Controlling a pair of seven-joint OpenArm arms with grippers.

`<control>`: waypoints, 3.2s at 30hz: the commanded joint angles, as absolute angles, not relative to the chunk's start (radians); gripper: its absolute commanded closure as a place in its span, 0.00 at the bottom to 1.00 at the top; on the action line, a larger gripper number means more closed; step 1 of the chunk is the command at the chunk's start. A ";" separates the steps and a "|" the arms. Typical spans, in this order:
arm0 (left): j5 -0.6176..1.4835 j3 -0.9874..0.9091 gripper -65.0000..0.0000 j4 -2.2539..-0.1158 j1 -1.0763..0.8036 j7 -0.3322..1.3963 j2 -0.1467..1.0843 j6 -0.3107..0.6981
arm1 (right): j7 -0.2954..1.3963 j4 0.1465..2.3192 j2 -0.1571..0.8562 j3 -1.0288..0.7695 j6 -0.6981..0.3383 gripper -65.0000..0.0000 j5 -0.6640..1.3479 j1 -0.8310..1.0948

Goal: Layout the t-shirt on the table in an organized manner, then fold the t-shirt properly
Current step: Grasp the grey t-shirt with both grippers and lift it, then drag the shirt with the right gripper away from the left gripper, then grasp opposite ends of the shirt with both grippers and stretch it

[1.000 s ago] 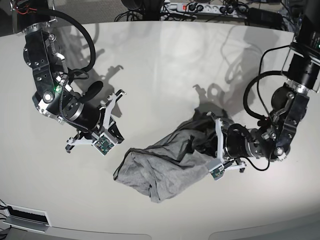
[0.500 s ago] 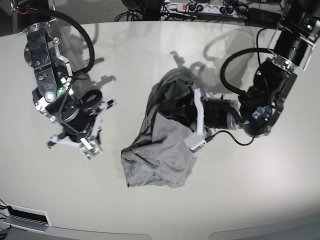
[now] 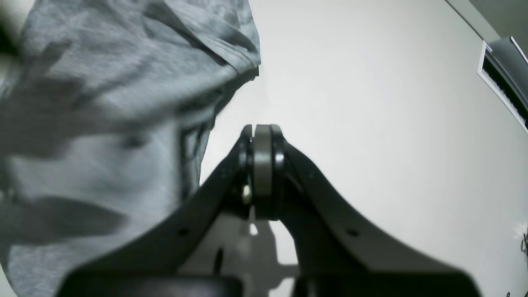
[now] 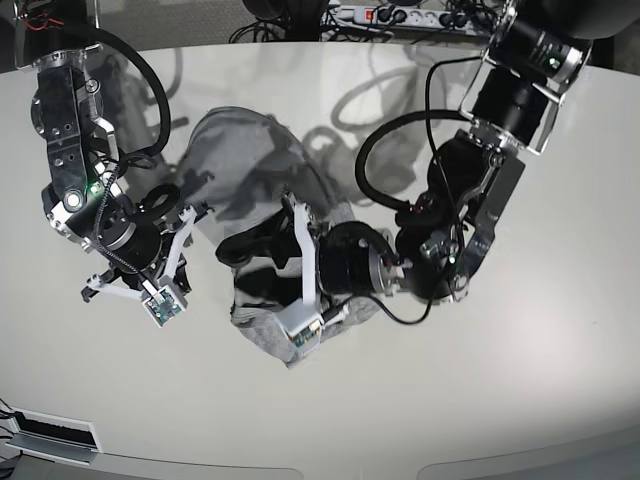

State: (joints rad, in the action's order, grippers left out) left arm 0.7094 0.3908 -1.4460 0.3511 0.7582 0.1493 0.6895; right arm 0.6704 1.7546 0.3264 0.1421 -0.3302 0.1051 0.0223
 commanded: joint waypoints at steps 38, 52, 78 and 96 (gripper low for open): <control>0.459 0.043 0.43 -1.464 0.302 0.760 0.376 0.388 | 0.579 1.604 0.262 0.467 -0.259 1.00 0.022 -0.064; 0.419 0.043 0.43 -1.462 0.176 0.756 0.566 0.388 | 0.658 2.022 0.283 -0.057 -0.335 1.00 0.431 -0.052; 0.443 0.043 0.43 -1.462 0.182 0.737 0.566 0.388 | 0.717 2.022 0.283 -0.123 -0.698 1.00 0.920 -0.007; 0.484 0.017 0.43 -1.473 0.197 0.741 0.585 0.389 | 0.613 2.005 0.282 0.453 -0.604 0.34 0.358 -0.078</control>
